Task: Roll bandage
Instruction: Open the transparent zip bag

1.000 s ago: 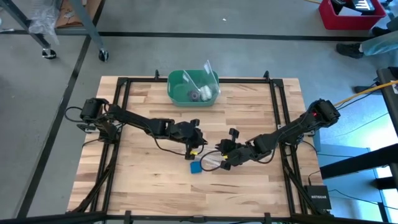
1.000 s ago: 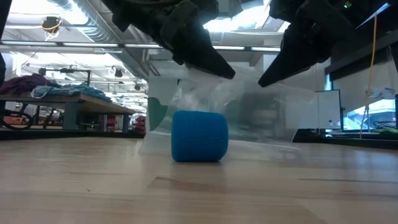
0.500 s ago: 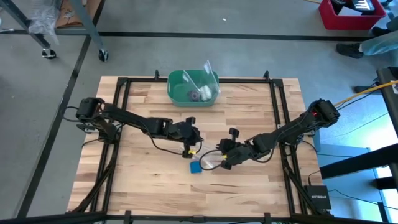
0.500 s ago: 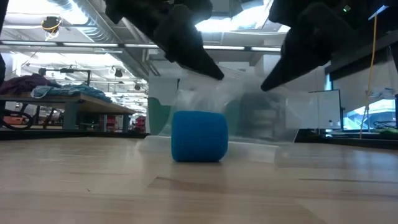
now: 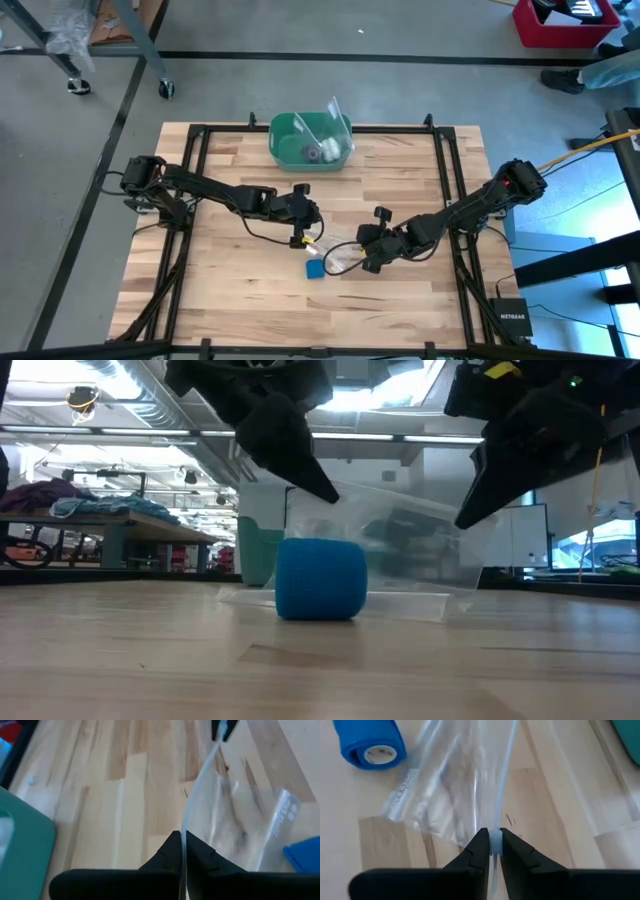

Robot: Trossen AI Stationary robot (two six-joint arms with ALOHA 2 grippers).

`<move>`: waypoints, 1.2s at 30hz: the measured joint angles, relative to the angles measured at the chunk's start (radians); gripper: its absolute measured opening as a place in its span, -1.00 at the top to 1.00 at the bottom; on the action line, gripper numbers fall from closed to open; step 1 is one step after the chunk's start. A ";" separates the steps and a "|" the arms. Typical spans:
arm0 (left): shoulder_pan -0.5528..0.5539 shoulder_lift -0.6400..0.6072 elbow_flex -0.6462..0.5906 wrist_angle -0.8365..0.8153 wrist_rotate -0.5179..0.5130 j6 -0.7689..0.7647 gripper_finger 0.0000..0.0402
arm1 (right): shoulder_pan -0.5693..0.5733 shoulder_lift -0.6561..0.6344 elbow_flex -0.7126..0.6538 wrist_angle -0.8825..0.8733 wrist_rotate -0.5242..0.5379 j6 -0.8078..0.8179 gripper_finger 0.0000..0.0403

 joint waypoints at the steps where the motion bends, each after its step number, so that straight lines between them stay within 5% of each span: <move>1: -0.001 0.000 0.000 0.010 -0.002 0.005 1.00 | 0.000 0.000 0.004 0.000 0.002 -0.008 0.80; 6: -0.021 0.000 0.052 -0.024 -0.002 0.020 0.89 | 0.001 0.000 0.007 0.017 0.070 -0.026 0.80; 14: -0.040 -0.001 0.263 -0.357 0.025 0.030 0.38 | 0.000 0.000 0.006 0.026 0.257 -0.025 0.80; 18: -0.041 -0.001 0.341 -0.389 0.041 0.061 0.21 | 0.000 0.002 0.005 0.052 0.359 -0.100 0.80; 29: 0.009 -0.002 0.557 -0.455 -0.017 0.124 0.20 | 0.000 0.004 0.083 0.119 0.714 -0.754 0.80; 33: 0.022 -0.002 0.554 -0.489 -0.016 0.073 0.20 | 0.004 0.004 0.112 0.127 0.738 -0.785 0.80; 36: 0.022 -0.002 0.499 -0.513 -0.016 0.032 0.20 | 0.024 0.004 0.112 0.114 0.662 -0.710 0.80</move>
